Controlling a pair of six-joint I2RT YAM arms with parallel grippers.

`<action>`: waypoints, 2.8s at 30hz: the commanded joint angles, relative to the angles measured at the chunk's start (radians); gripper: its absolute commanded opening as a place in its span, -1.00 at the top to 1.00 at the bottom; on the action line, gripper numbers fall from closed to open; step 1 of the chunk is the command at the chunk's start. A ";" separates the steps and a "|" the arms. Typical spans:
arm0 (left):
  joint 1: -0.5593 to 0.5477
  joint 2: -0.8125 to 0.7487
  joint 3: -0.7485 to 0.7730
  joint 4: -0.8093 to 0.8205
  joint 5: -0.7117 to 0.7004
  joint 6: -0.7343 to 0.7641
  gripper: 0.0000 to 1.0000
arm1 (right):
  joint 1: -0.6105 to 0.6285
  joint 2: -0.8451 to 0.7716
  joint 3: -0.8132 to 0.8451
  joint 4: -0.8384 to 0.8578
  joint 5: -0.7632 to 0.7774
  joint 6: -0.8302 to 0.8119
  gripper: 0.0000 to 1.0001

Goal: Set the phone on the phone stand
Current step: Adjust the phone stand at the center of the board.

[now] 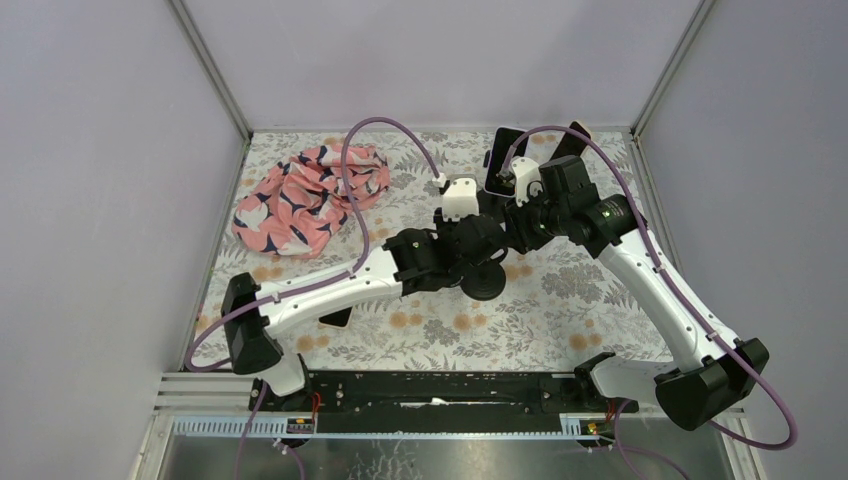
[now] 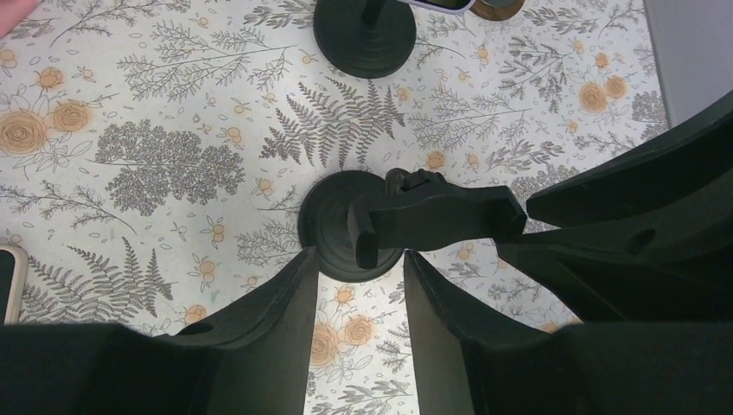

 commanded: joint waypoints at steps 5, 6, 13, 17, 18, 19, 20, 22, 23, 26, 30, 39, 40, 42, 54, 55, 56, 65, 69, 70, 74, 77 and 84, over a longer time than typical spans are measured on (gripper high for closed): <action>-0.001 0.059 0.043 0.016 -0.084 0.034 0.09 | 0.006 -0.003 0.018 0.018 0.005 0.000 0.16; 0.001 0.065 0.043 0.015 -0.088 0.036 0.10 | 0.006 -0.004 0.018 0.019 0.004 -0.001 0.16; 0.014 0.081 0.027 0.015 -0.085 0.038 0.44 | 0.007 -0.012 0.008 0.023 0.012 -0.002 0.15; 0.013 0.067 0.027 0.017 -0.067 0.035 0.77 | 0.006 -0.007 0.011 0.029 0.011 -0.001 0.08; 0.013 0.064 0.027 0.017 -0.062 0.033 0.85 | 0.006 -0.002 0.018 0.031 0.007 0.002 0.05; 0.013 0.062 0.029 0.017 -0.055 0.031 0.91 | 0.006 0.007 0.024 0.032 0.003 0.003 0.04; 0.011 0.062 0.032 0.017 -0.048 0.029 0.96 | 0.006 0.017 0.032 0.031 0.000 0.004 0.02; 0.007 0.064 0.038 0.017 -0.038 0.024 1.00 | 0.006 0.035 0.048 0.028 -0.008 0.007 0.02; 0.006 0.065 0.042 0.017 -0.038 0.021 1.00 | 0.006 0.044 0.055 0.027 -0.008 0.009 0.03; 0.001 0.058 0.044 0.015 -0.045 0.005 1.00 | 0.006 0.053 0.063 0.019 0.002 0.006 0.19; 0.000 0.043 0.032 0.017 -0.074 -0.007 1.00 | 0.005 0.040 0.045 0.017 0.043 -0.005 0.52; 0.001 0.020 0.021 0.039 -0.027 0.001 1.00 | 0.005 0.047 0.032 0.036 0.029 -0.010 0.00; 0.001 0.023 0.021 0.039 -0.024 -0.001 1.00 | 0.006 0.056 0.041 0.033 0.020 -0.008 -0.01; 0.001 0.023 0.019 0.040 -0.018 -0.006 1.00 | 0.006 0.071 0.051 0.031 0.012 -0.007 0.00; 0.000 0.020 0.009 0.042 -0.052 0.009 1.00 | 0.006 0.045 0.036 0.021 0.059 -0.022 0.52; 0.001 0.016 0.005 0.042 -0.063 0.013 1.00 | 0.006 0.036 0.032 0.020 0.079 -0.024 0.57; 0.001 0.012 -0.002 0.036 -0.075 0.015 1.00 | 0.006 0.028 0.029 0.019 0.092 -0.026 0.62; 0.029 -0.072 -0.068 0.004 -0.146 0.032 1.00 | -0.063 0.001 -0.030 0.019 0.117 -0.050 0.92; 0.041 -0.099 -0.089 0.000 -0.149 0.044 1.00 | -0.092 -0.007 -0.051 0.025 0.127 -0.065 1.00; 0.044 -0.102 -0.091 -0.002 -0.148 0.045 1.00 | -0.104 -0.008 -0.052 0.022 0.125 -0.069 1.00; 0.056 -0.121 -0.109 -0.009 -0.140 0.056 1.00 | -0.157 -0.010 -0.042 0.003 0.104 -0.100 1.00; 0.068 -0.136 -0.127 -0.015 -0.133 0.060 1.00 | -0.184 -0.009 -0.040 -0.008 0.092 -0.124 1.00; 0.093 -0.165 -0.153 -0.016 -0.119 0.075 1.00 | -0.228 -0.007 -0.061 -0.015 0.077 -0.173 1.00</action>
